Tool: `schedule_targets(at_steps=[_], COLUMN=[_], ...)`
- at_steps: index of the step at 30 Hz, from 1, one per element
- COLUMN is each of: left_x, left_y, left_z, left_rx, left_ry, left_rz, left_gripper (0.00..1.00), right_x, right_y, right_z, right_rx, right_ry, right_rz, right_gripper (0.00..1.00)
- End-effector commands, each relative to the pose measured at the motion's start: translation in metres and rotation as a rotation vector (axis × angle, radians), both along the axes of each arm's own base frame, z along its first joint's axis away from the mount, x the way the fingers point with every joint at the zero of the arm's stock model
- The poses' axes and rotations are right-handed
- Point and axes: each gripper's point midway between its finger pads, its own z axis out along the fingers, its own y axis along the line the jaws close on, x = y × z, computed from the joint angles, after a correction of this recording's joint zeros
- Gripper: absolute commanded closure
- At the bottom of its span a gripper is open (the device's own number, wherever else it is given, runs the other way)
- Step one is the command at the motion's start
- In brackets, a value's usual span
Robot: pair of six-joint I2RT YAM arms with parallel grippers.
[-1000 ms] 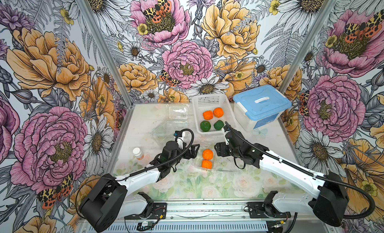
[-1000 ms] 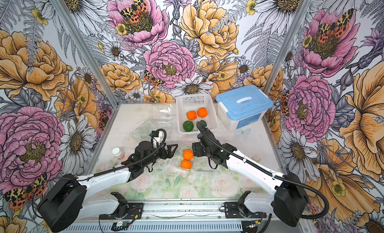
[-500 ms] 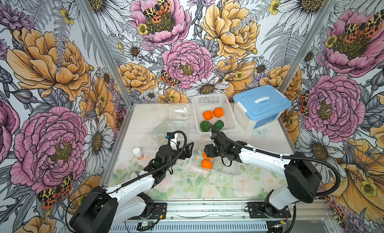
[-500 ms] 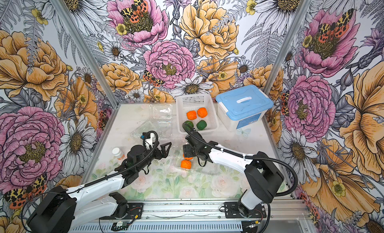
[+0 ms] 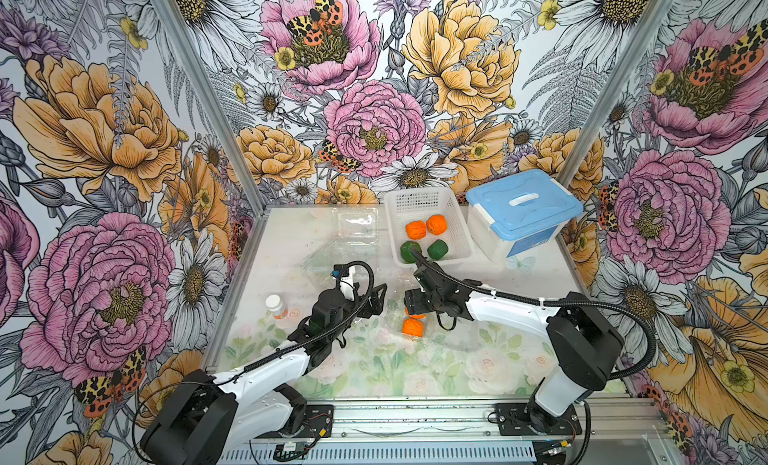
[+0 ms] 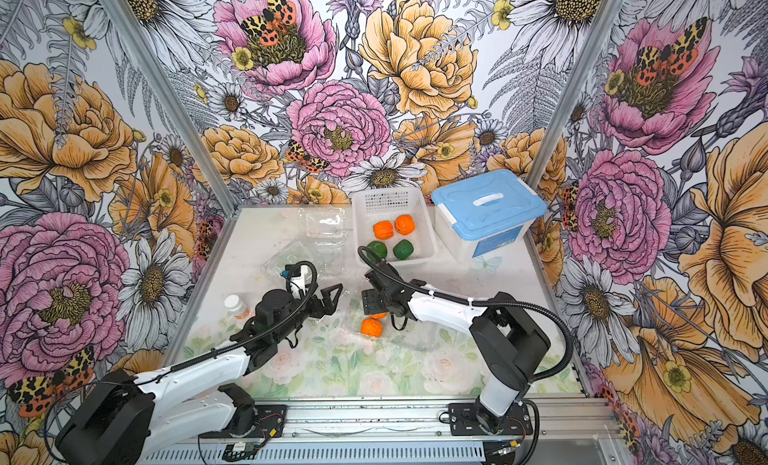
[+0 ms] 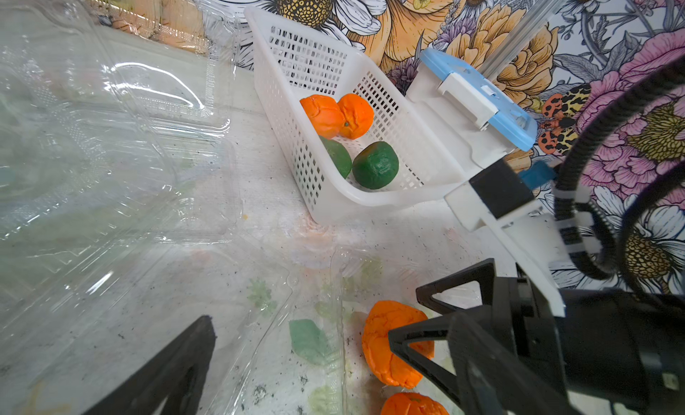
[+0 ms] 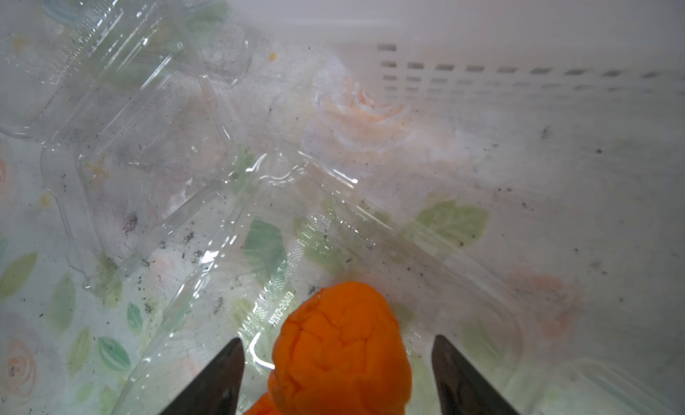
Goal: Take oranges out of containers
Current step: Pick up the orange from the packing box.
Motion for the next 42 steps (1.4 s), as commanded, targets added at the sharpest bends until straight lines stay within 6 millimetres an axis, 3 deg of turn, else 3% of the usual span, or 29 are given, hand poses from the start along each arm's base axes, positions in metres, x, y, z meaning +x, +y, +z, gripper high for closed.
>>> schedule_targets(at_steps=[1, 9, 15, 24, 28, 42], left_x=[0.004, 0.007, 0.006, 0.006, 0.007, 0.006], left_y=[0.007, 0.003, 0.002, -0.001, -0.003, -0.003], left_z=[-0.006, -0.016, -0.014, -0.02, -0.023, -0.021], left_rx=[0.012, 0.008, -0.006, -0.019, -0.019, -0.028], left_ry=[0.008, 0.046, 0.043, 0.063, 0.074, 0.061], left_rz=[0.034, 0.025, 0.018, 0.009, 0.005, 0.003], left_gripper=[0.01, 0.01, 0.01, 0.01, 0.01, 0.01], right_x=[0.005, 0.005, 0.004, 0.002, 0.004, 0.03], right_y=[0.013, 0.013, 0.002, -0.003, -0.004, -0.016], right_z=[0.005, -0.005, 0.005, -0.009, -0.005, 0.086], right_rx=[0.027, 0.007, -0.02, -0.054, -0.046, 0.135], right_ry=[-0.008, 0.009, -0.025, 0.004, -0.003, -0.168], right_rz=[0.018, 0.021, 0.006, -0.006, -0.018, -0.087], right_gripper=[0.24, 0.24, 0.24, 0.45, 0.46, 0.47])
